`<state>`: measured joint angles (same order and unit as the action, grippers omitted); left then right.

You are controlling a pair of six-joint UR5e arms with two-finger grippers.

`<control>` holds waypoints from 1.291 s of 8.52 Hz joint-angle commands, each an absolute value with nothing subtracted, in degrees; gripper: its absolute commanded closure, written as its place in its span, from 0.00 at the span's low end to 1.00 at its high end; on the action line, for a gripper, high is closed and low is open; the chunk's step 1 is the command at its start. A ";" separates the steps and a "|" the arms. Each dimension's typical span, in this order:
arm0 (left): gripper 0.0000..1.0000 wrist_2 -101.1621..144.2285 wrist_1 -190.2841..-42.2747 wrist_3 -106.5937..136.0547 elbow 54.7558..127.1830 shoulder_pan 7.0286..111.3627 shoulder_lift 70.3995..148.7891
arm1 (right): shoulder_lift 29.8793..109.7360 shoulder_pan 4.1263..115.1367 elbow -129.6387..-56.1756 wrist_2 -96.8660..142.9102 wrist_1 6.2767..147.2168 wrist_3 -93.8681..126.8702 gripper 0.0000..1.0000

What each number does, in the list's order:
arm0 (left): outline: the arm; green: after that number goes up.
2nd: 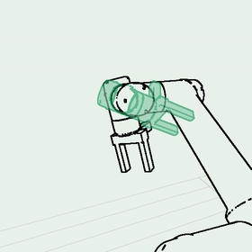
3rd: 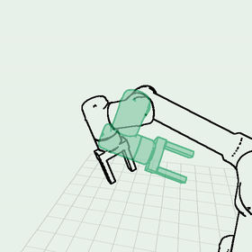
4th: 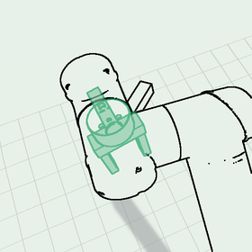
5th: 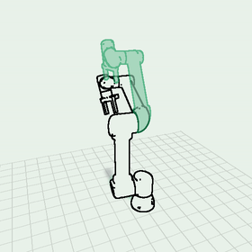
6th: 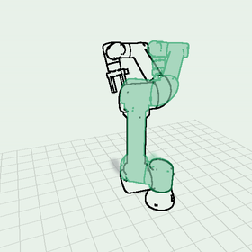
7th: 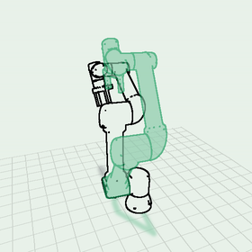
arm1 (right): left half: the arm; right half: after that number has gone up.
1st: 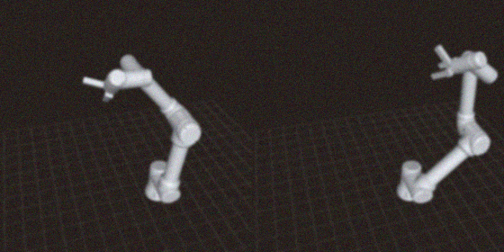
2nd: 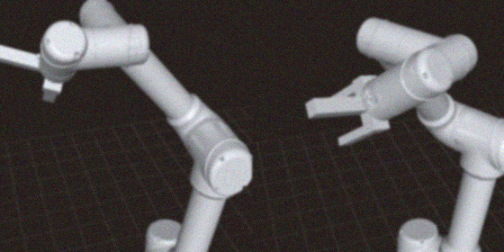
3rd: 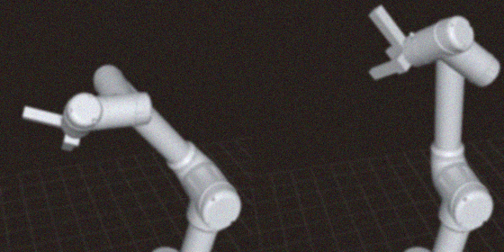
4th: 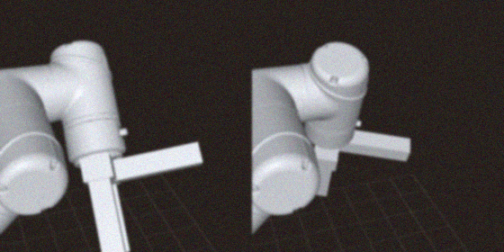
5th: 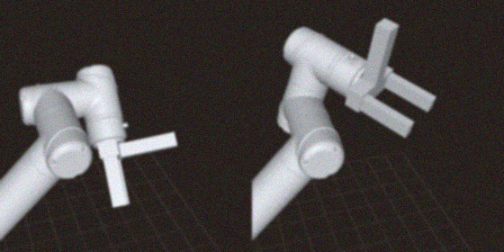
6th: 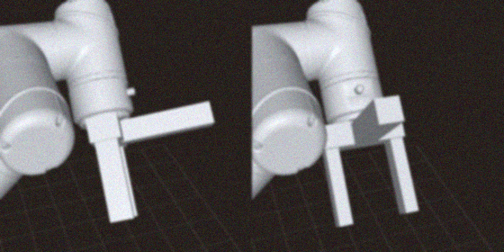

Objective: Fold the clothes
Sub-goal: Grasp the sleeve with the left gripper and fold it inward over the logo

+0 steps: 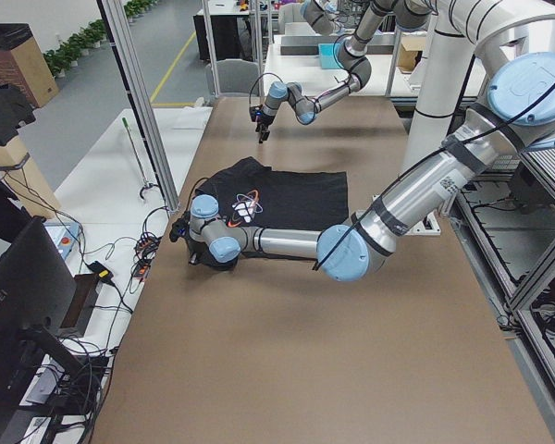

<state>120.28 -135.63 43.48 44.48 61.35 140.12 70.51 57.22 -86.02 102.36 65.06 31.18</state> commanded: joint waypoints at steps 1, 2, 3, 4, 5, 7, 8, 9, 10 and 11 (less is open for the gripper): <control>1.00 120.32 -130.20 53.74 54.90 59.95 138.60 | 70.49 57.22 -86.22 102.48 65.04 31.55 0.06; 1.00 120.06 -127.29 57.18 58.32 58.46 138.86 | 70.49 57.22 -86.22 102.48 65.04 31.55 0.06; 1.00 119.62 -125.44 60.26 59.93 56.79 139.82 | 70.58 57.22 -86.22 102.48 65.04 31.55 0.06; 1.00 117.44 -125.33 62.90 59.94 54.69 141.23 | 70.58 57.22 -86.13 102.48 65.04 31.47 0.06; 1.00 114.55 -125.16 65.10 59.77 52.14 142.20 | 70.58 57.22 -86.05 102.39 65.04 31.55 0.06; 1.00 110.41 -124.90 69.50 59.16 48.36 144.57 | 70.49 57.04 -86.04 102.31 65.04 31.55 0.06; 1.00 108.56 -122.89 70.83 58.72 47.56 146.23 | 70.49 57.04 -85.96 102.30 65.04 31.55 0.06; 1.00 108.02 -119.83 71.80 58.71 46.24 148.16 | 70.49 56.95 -85.96 102.30 65.04 31.55 0.06; 1.00 106.45 -118.58 73.46 57.84 45.45 149.31 | 70.49 56.95 -85.96 102.30 65.04 31.55 0.06; 1.00 103.65 -118.65 74.26 56.44 43.87 150.28 | 70.49 56.95 -85.96 102.30 65.04 31.55 0.06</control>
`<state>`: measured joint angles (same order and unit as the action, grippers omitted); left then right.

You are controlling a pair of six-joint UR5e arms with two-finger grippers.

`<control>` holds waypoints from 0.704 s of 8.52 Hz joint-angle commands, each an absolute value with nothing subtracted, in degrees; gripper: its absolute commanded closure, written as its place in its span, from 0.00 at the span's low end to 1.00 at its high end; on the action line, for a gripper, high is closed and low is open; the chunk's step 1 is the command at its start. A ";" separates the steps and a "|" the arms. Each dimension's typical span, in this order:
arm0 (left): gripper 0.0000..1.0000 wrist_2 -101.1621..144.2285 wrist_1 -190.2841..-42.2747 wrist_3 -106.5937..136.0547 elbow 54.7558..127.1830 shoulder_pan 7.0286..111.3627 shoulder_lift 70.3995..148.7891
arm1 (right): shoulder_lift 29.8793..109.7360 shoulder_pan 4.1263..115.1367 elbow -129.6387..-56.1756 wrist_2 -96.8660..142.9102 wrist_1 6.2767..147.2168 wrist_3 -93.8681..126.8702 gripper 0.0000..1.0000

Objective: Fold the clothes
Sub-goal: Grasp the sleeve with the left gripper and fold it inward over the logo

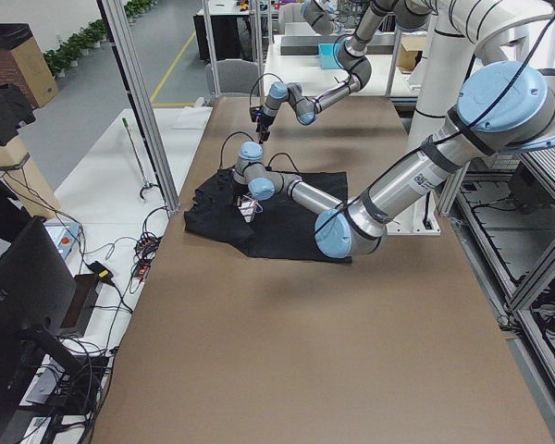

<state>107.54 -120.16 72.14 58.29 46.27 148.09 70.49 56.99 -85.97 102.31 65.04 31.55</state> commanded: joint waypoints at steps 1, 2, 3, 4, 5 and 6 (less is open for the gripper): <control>1.00 100.75 -118.83 74.18 56.25 42.55 150.12 | 70.49 56.87 -85.96 102.30 65.04 31.55 0.06; 0.59 98.46 -119.26 74.18 56.25 41.32 149.86 | 70.49 56.87 -85.96 102.30 65.04 31.55 0.06; 0.06 97.31 -119.44 73.74 56.51 40.70 149.94 | 70.49 56.87 -85.96 102.30 65.04 31.55 0.06; 0.06 97.30 -119.62 74.70 56.86 40.78 150.20 | 69.97 56.87 -85.78 102.48 65.04 31.64 0.06; 0.06 97.29 -119.62 74.62 56.87 40.78 150.21 | 68.13 56.78 -85.35 102.65 65.13 33.47 0.07; 0.06 97.29 -119.62 74.36 56.95 40.78 150.12 | 64.98 56.69 -83.69 104.40 65.13 40.01 0.07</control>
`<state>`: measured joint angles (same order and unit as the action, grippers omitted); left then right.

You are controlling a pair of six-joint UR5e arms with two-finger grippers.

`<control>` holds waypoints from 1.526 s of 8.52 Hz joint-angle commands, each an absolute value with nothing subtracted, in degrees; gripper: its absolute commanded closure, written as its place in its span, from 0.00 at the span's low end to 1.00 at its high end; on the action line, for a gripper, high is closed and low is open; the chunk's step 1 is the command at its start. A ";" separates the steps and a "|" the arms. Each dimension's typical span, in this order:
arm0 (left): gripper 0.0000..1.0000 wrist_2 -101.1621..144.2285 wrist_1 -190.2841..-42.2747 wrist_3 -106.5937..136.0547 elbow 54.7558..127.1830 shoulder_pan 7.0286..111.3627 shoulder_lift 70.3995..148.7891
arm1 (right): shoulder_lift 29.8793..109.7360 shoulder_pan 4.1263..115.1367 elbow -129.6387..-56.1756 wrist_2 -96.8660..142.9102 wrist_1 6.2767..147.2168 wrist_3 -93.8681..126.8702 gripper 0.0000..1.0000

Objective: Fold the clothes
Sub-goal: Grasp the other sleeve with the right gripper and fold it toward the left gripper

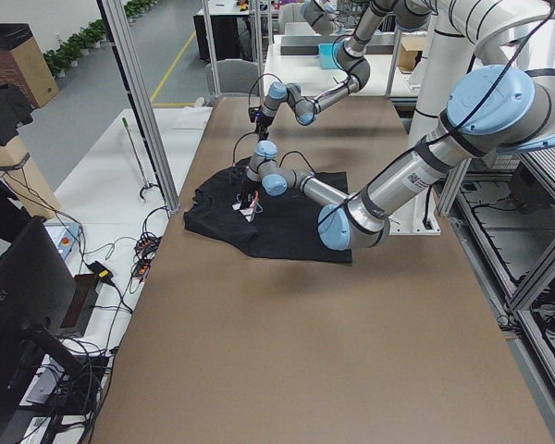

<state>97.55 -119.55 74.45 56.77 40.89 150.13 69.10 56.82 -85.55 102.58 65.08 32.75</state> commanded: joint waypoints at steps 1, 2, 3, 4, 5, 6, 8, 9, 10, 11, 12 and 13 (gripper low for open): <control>0.06 97.29 -119.62 74.09 56.95 40.69 149.94 | 62.60 55.82 -79.58 105.20 62.26 42.86 0.07; 0.06 97.38 -119.71 74.09 57.04 40.61 149.85 | 62.32 55.55 -73.45 105.38 53.00 43.41 0.07; 0.06 97.30 -119.71 74.27 57.13 40.52 149.85 | 61.27 55.46 -67.99 105.99 46.30 44.98 0.07; 0.06 97.29 -119.71 74.44 57.13 40.43 149.77 | 60.30 55.37 -66.72 106.00 45.54 45.17 0.08; 0.06 97.21 -119.71 74.36 57.13 40.08 149.77 | 60.38 55.28 -66.71 106.43 45.18 45.61 0.10; 0.06 97.21 -119.79 74.36 57.13 39.90 149.77 | 60.82 55.20 -66.53 106.52 43.26 47.53 0.13; 0.06 97.29 -119.88 74.18 57.04 39.99 149.77 | 61.44 54.67 -62.68 106.44 36.58 49.91 0.17; 0.06 97.29 -119.88 74.09 57.04 39.99 149.68 | 61.52 54.67 -62.67 106.52 36.48 50.18 0.24; 0.06 97.29 -119.88 74.00 57.04 39.99 149.76 | 61.96 54.58 -62.67 106.44 36.13 50.27 0.35; 0.06 97.29 -119.88 73.83 57.04 39.99 149.77 | 62.05 54.58 -62.75 106.35 36.12 50.27 0.41; 0.06 97.29 -119.97 73.74 57.04 39.99 149.77 | 62.22 54.58 -62.93 106.35 36.12 50.27 0.51; 0.06 97.29 -119.97 73.65 57.04 39.99 149.77 | 62.31 54.49 -63.10 106.35 36.12 50.27 0.67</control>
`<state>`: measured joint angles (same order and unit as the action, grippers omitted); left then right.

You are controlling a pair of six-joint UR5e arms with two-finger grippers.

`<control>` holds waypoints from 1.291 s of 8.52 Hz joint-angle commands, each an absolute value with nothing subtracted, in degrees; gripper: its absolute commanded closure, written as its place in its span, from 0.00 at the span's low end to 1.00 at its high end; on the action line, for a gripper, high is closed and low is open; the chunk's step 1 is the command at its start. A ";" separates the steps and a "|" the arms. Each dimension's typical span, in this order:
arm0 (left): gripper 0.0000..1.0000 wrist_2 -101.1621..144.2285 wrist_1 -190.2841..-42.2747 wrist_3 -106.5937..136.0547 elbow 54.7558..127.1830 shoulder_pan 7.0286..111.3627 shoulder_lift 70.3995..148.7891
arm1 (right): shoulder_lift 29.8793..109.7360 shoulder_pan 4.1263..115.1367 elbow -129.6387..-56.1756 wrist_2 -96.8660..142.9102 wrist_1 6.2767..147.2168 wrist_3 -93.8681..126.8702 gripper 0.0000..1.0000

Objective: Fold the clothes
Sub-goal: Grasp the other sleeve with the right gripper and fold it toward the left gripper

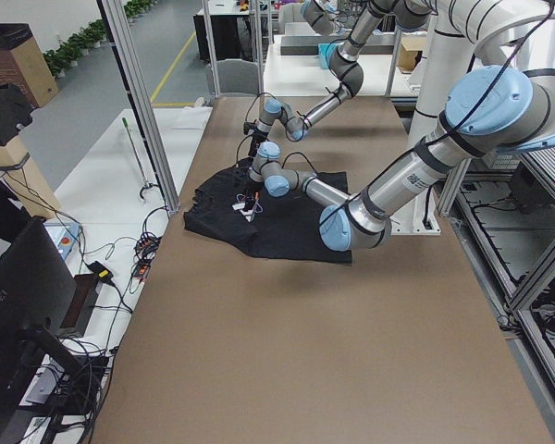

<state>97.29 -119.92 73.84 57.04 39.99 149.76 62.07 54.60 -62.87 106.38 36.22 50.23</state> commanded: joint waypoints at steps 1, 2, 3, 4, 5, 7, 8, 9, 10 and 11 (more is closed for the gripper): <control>0.06 97.29 -119.97 73.57 57.04 39.99 149.77 | 62.40 54.49 -63.71 106.35 36.12 50.36 0.92; 0.06 97.29 -119.97 73.56 57.04 39.99 149.77 | 62.49 54.58 -64.68 106.26 36.12 50.36 1.00; 0.06 97.29 -119.97 73.56 57.04 39.99 149.85 | 62.84 54.58 -65.73 106.26 36.21 50.54 1.00; 0.06 97.73 -119.97 73.74 57.30 40.60 150.03 | 62.93 54.67 -67.48 106.35 36.56 50.62 1.00; 0.06 98.08 -119.88 72.87 58.44 41.30 149.94 | 62.67 54.67 -69.50 106.43 37.69 53.24 1.00; 0.06 99.92 -119.88 70.41 58.80 42.79 149.50 | 59.18 54.49 -75.91 106.44 48.28 59.47 1.00; 0.06 100.98 -120.14 69.01 58.89 43.50 148.11 | 55.32 54.49 -76.89 106.35 53.21 64.20 1.00; 0.06 101.07 -121.80 67.08 58.80 44.20 147.23 | 51.54 53.36 -76.64 106.09 56.05 69.64 1.00; 0.06 101.51 -123.82 64.89 58.80 44.91 145.30 | 47.59 51.09 -76.12 105.21 60.51 73.53 1.00; 0.06 102.64 -126.54 62.17 58.80 45.70 143.28 | 42.07 48.89 -72.89 100.68 64.38 76.26 1.00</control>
